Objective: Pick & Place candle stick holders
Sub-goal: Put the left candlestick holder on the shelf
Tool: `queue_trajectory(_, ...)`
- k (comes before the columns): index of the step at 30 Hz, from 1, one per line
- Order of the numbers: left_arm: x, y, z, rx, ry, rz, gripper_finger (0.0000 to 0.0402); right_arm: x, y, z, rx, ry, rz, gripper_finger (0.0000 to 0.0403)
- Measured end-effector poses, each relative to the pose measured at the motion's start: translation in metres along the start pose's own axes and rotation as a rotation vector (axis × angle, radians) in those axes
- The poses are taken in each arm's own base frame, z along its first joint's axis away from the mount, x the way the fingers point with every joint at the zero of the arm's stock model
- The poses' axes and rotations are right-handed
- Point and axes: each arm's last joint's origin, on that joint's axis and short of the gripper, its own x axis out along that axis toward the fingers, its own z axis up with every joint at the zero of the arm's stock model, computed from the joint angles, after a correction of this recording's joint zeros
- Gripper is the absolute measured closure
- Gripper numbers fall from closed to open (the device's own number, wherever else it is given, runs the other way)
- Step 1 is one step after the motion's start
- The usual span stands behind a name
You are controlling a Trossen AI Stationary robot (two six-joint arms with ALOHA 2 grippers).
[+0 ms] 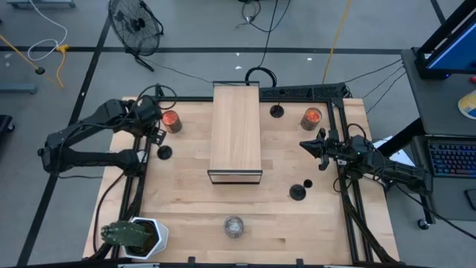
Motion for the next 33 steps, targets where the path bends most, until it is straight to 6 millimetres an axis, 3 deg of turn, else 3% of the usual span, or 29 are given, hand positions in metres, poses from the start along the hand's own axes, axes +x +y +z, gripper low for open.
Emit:
queue_trajectory(14,0.008,0.001,-0.001,-0.018,0.047,-0.007,0.0199,0.0,0.0,0.0,0.0,0.0,0.0,0.0403)
queue_trajectory(23,0.03,0.0,-0.009,0.007,0.128,0.041,0.0199,0.0,0.0,0.0,0.0,0.0,0.0,0.0403)
queue_trajectory(33,0.031,0.0,-0.009,0.042,0.138,0.029,0.0199,0.0,0.0,0.0,0.0,0.0,0.0,0.0403)
